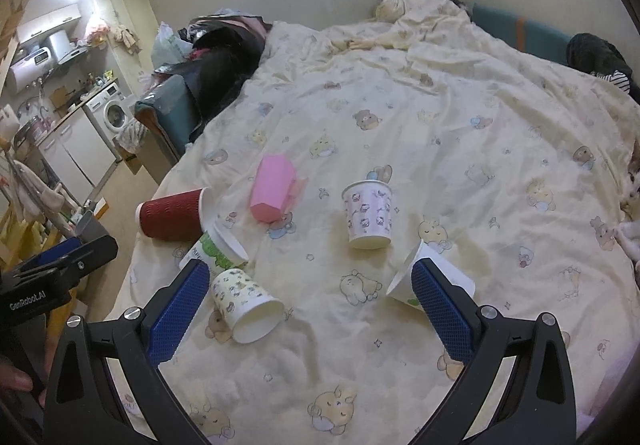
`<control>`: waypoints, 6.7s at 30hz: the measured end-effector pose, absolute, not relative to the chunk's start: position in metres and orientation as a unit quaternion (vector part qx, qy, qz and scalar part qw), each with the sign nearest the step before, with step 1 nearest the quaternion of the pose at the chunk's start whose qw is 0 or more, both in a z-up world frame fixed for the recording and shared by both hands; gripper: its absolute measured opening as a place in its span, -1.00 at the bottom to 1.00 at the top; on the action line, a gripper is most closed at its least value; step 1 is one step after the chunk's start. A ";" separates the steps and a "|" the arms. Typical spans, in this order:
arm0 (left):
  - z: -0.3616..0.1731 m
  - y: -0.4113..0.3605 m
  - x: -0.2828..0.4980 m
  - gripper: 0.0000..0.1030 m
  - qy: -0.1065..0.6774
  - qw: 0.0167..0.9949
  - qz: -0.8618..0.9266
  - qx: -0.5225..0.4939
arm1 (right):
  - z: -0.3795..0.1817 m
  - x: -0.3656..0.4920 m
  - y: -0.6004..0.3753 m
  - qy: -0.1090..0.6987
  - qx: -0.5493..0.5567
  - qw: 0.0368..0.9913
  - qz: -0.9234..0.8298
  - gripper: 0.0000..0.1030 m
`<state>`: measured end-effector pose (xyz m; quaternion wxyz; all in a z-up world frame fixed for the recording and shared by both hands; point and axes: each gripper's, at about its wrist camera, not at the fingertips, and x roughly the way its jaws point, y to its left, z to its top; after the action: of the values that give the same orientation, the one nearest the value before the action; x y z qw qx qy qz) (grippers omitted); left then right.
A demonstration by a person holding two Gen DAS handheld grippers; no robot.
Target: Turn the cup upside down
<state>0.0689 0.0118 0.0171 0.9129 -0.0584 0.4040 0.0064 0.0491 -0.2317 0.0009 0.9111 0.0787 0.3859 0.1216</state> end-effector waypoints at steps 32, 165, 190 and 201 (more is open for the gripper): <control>-0.046 0.066 0.216 1.00 0.513 0.852 0.054 -0.086 | -0.084 0.278 -0.133 0.588 0.067 0.776 0.215 0.79; -0.062 -0.084 0.013 0.95 0.554 0.831 -0.029 -0.046 | -0.036 -0.022 -0.321 0.439 0.207 0.871 0.073 1.00; -0.120 -0.123 0.010 0.74 0.629 0.776 -0.035 -0.021 | -0.041 -0.020 -0.327 0.453 0.222 0.860 0.073 1.00; -0.119 -0.117 -0.019 0.44 0.573 0.818 -0.046 0.017 | -0.042 -0.019 -0.322 0.458 0.214 0.860 0.073 1.00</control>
<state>-0.0191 -0.1172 -0.1194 0.8182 0.0169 0.5728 -0.0456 -0.0191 -0.3218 -0.0423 0.8599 0.2135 0.4579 0.0730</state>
